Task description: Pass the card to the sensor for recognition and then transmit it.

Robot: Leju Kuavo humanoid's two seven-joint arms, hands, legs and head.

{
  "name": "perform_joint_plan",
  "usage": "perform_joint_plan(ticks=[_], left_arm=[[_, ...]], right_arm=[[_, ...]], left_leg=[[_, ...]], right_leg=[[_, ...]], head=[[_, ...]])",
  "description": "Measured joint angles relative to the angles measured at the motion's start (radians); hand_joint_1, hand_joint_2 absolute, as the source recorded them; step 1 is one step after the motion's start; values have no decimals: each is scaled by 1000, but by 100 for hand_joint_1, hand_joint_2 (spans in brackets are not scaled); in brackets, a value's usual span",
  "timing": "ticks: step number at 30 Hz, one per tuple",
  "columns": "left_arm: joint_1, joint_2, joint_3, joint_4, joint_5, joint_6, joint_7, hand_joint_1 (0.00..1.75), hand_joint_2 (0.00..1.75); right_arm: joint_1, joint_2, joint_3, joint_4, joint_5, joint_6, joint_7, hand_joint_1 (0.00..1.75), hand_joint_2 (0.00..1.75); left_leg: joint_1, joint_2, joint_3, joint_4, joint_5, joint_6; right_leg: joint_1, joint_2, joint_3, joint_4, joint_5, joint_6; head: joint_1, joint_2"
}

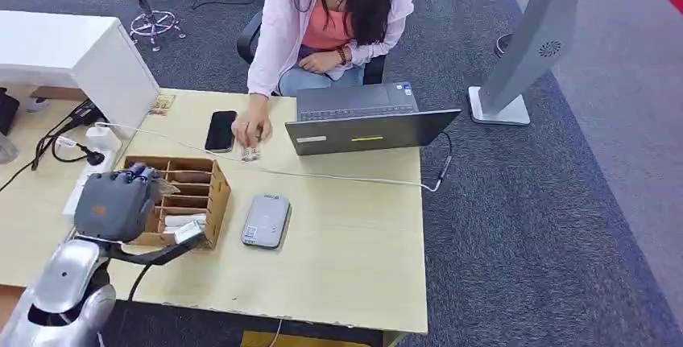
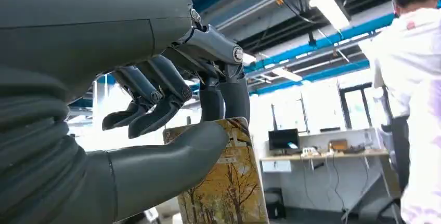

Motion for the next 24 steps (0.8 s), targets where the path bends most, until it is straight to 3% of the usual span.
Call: perform_joint_plan(ticks=[6,12,14,18,24], left_arm=[[-37,1,14,-45,22,10,-29,175,175],[-173,6,26,-89,30,-31,-26,175,175],[-260,2,26,-36,-15,-4,-23,175,175],[-426,-21,26,186,-56,94,-34,175,175],[-505,-48,26,353,-66,118,-34,175,175]], right_arm=[[-1,0,0,0,0,0,-9,0,175],[-3,0,8,0,20,9,-10,0,175],[-8,0,15,0,36,20,-12,0,175],[-17,0,35,0,51,31,-16,0,175],[-18,0,47,0,53,34,-16,0,175]], left_leg=[[0,0,0,0,0,0],[0,-1,-1,0,2,1],[0,-1,-2,0,3,1],[0,0,-2,0,5,-1],[0,1,-2,0,6,0]], right_leg=[[0,0,0,0,0,0],[1,-1,-2,0,2,0],[0,-1,-2,0,3,1],[0,0,-3,0,6,-2],[0,1,-4,0,6,-1]], head=[[0,0],[1,0],[1,0],[1,0],[1,0]])
